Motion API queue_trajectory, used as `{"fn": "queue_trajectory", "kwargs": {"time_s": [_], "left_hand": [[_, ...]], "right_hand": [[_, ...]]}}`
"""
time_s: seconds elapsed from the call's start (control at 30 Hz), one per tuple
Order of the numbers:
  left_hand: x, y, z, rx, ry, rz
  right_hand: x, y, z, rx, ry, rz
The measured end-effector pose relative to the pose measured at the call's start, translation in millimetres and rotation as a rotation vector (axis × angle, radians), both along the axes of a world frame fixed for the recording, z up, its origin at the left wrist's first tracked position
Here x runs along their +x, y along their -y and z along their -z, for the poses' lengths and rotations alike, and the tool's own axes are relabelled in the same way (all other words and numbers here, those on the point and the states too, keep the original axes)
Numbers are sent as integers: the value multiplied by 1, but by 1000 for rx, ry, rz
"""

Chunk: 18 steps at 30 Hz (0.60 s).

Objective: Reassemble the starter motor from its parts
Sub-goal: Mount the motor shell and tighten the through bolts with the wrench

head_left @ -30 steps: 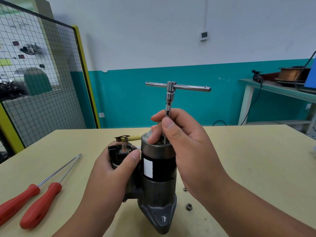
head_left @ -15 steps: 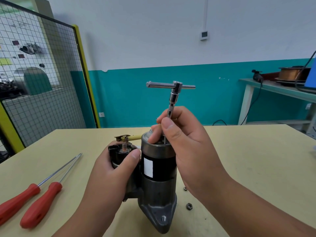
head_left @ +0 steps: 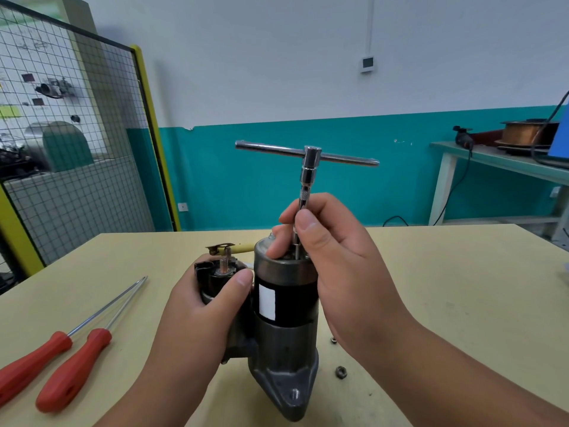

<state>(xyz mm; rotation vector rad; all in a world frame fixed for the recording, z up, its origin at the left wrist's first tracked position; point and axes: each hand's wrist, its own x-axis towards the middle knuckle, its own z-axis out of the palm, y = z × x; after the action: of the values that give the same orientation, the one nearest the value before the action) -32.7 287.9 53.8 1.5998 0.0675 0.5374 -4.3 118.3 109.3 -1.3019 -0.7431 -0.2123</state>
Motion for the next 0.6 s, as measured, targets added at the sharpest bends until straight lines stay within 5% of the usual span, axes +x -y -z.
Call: {"fn": "queue_trajectory", "kwargs": {"time_s": [0.6], "left_hand": [[-3,2,-4,2,-27,4]], "right_hand": [[1,1,0,16,-17,-17]]}}
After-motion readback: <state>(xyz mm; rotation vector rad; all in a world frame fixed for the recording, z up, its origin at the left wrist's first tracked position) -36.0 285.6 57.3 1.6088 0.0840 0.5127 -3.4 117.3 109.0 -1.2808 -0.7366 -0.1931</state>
